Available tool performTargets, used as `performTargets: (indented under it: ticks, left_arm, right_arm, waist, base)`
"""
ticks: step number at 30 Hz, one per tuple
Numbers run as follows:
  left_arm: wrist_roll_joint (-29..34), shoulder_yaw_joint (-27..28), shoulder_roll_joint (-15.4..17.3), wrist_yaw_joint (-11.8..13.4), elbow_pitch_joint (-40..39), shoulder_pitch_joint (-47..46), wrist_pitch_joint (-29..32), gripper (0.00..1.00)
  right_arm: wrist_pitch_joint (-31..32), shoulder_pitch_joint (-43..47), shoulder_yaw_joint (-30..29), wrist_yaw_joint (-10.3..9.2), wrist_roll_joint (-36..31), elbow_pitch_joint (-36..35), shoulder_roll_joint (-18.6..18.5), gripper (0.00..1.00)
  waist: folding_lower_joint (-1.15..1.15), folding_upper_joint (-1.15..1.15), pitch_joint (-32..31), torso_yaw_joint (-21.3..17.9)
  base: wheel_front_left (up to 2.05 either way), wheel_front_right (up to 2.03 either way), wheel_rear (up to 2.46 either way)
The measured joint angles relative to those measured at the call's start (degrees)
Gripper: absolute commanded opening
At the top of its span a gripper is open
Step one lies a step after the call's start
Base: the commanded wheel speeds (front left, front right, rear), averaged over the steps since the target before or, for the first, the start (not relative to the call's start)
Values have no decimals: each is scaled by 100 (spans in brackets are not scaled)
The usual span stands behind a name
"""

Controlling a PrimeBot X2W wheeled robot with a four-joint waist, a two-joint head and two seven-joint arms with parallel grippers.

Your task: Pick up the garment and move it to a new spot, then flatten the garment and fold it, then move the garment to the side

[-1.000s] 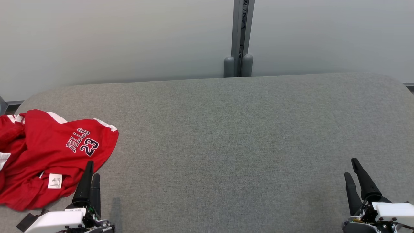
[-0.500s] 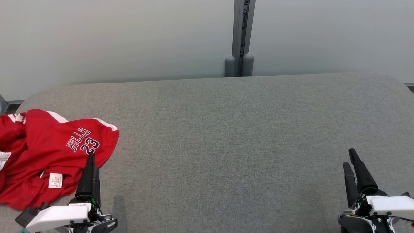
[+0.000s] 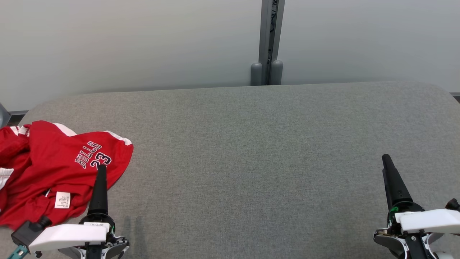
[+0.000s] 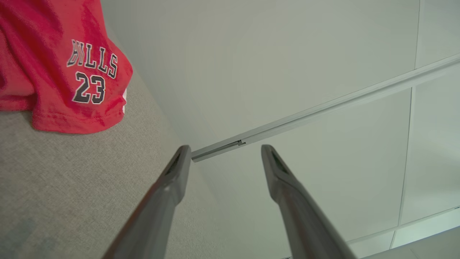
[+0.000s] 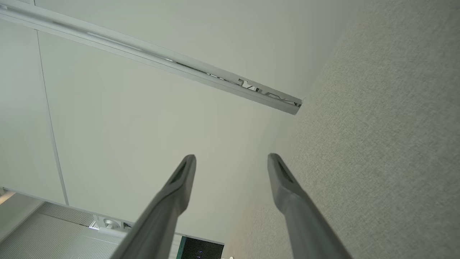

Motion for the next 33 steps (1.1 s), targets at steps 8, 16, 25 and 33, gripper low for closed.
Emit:
performTargets:
  ticks: [8,16,25,33]
  left_arm:
    - [999,-64,18,197,-153,-10,-147,100]
    - [2074,-254,26,398,-199,-16,-297,100]
    - [2884,-430,36,597,-186,-19,-450,100]
    - [3310,-513,44,647,-204,-40,-582,100]
  right_arm:
    - [-145,-54,60,0,-953,-63,-52,100]
    - [-293,-66,97,0,-2341,-65,-164,100]
    - [-453,-113,151,0,-3368,-146,-165,100]
    - [-572,-114,229,0,-3907,-143,-170,100]
  waist:
    - [0,0,6,15]
    - [0,0,12,27]
    - [0,0,29,37]
    - [0,0,28,47]
  base:
    - [0,0,0]
    - [0,0,0]
    - [0,0,0]
    - [0,0,0]
